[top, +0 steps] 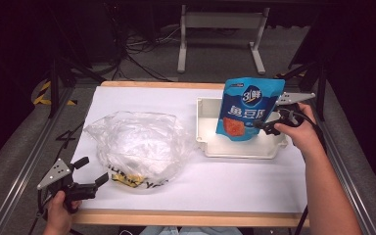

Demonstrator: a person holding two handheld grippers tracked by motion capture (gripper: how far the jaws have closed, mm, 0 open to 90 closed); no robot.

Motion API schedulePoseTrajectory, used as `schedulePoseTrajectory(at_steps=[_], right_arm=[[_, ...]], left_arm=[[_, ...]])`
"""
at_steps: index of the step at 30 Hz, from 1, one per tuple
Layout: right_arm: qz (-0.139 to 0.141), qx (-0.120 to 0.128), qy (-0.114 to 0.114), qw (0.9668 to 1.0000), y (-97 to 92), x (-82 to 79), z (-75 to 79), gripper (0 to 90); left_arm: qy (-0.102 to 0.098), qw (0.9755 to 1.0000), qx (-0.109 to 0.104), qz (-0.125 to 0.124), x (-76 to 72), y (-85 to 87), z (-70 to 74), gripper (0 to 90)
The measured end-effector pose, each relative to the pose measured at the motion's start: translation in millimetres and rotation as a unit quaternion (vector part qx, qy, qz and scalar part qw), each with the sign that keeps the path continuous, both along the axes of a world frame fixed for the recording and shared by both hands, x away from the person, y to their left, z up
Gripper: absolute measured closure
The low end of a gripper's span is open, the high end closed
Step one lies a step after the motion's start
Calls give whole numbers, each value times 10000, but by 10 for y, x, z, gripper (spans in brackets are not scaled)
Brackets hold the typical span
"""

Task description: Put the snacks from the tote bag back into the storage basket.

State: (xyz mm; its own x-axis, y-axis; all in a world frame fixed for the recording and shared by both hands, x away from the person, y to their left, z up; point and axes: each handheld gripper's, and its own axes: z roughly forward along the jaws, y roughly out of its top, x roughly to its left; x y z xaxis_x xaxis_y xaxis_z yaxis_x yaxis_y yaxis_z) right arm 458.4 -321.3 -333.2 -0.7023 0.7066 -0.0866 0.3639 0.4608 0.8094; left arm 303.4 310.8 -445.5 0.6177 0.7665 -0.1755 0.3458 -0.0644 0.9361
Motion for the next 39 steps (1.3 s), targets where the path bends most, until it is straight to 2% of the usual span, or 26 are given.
schedulePoseTrajectory(at_steps=[5,9,12,17,24,28,33,39], right_arm=[[-208,5,-140,9997,-68,-162,160,111],[-218,175,-267,9993,-132,-317,271,110],[-229,202,-324,9990,-145,-398,319,110],[-165,302,-417,9985,-129,-579,406,109],[176,548,-578,9967,18,-873,485,98],[421,794,-510,9946,82,-981,457,82],[563,994,-440,9925,154,-1070,414,72],[667,976,-398,9922,269,-1156,314,55]], left_arm=[[-34,9999,93,-45,-5,-27,6,4],[-42,9999,77,-51,-7,-17,9,4],[-39,10000,45,-42,-5,-21,11,4],[-56,10000,63,-49,-4,-35,13,4],[-77,9999,106,-75,-5,-35,17,4],[-91,9999,88,-76,-8,-36,17,4],[-93,9999,84,-69,-10,-36,18,4],[-100,9999,83,-59,-14,-40,20,4]])
